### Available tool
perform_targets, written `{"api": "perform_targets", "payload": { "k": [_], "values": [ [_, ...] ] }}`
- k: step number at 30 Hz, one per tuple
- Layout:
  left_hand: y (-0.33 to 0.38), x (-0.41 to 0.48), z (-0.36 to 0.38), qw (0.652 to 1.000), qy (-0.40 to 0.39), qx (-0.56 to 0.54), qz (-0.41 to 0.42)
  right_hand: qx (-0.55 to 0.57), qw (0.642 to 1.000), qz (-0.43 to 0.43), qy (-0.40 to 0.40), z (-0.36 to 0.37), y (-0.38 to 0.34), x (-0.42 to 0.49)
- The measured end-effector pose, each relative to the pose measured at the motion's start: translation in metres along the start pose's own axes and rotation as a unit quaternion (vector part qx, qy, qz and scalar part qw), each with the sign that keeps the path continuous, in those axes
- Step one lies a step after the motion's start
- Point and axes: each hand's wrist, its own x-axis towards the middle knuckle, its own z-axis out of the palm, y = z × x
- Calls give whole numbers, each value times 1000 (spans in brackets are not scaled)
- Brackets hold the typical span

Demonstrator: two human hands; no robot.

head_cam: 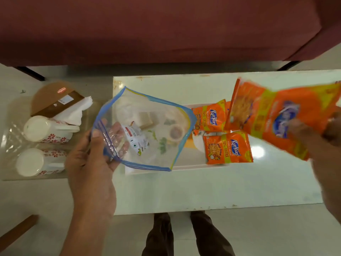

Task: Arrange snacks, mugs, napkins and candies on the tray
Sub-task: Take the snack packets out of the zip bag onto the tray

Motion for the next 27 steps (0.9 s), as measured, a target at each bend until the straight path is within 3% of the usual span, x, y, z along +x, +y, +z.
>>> {"api": "perform_targets", "payload": {
  "k": [2, 7, 12, 22, 27],
  "values": [
    [1, 0, 2, 1000, 7, 5, 11, -73, 994, -71, 43, -3, 24, -15],
    [0, -3, 4, 1000, 12, 18, 22, -157, 987, 8, -43, 20, 115, 4],
    [-6, -12, 9, 999, 11, 35, 29, -140, 986, 15, -90, 46, 156, 24],
    [-16, -32, 21, 999, -4, 41, 24, -198, 978, -36, -49, 39, 159, 42],
    [-16, -37, 24, 998, -18, 39, 36, -246, 968, -47, 33, 24, 118, 24]
  ]
}}
